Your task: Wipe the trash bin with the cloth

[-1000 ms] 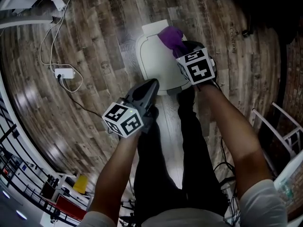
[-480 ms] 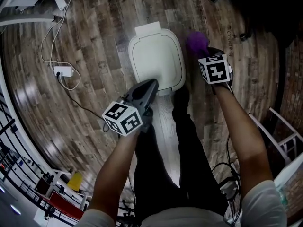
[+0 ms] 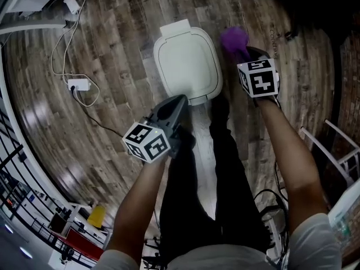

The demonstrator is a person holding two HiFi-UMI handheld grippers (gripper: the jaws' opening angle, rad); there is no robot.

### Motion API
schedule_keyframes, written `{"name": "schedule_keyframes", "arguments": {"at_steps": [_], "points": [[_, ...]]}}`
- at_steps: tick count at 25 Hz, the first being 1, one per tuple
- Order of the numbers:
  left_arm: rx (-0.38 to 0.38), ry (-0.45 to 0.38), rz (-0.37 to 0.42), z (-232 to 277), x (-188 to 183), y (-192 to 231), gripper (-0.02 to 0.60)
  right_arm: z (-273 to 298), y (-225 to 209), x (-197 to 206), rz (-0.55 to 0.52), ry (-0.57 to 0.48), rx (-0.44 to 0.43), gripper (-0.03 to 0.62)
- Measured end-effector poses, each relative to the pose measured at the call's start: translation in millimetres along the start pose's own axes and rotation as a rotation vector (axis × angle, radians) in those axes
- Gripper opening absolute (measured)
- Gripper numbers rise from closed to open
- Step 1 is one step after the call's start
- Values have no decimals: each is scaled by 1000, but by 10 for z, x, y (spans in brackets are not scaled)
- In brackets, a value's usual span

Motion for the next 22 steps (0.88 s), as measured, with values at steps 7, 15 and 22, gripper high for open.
{"name": "schedule_keyframes", "arguments": {"at_steps": [7, 15, 22], "points": [[-26, 1, -2, -402, 35, 305, 3, 272, 864, -90, -34, -32, -114, 80], [-65, -32, -44, -775, 122, 647, 3, 626, 1887, -359, -120, -50, -260, 79], [-79, -37, -69, -1000, 195, 810, 4, 921, 2498, -356, -196, 4, -344, 79]]}}
Point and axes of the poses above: the fingertips, and each gripper's own axes: z forward along the fingers, y to its left, x out of its underside, the point moved 8 cm from there along -z, backward along the fingers, and after that the axes turned 15 degrees about -x, right-handed, at the moved point
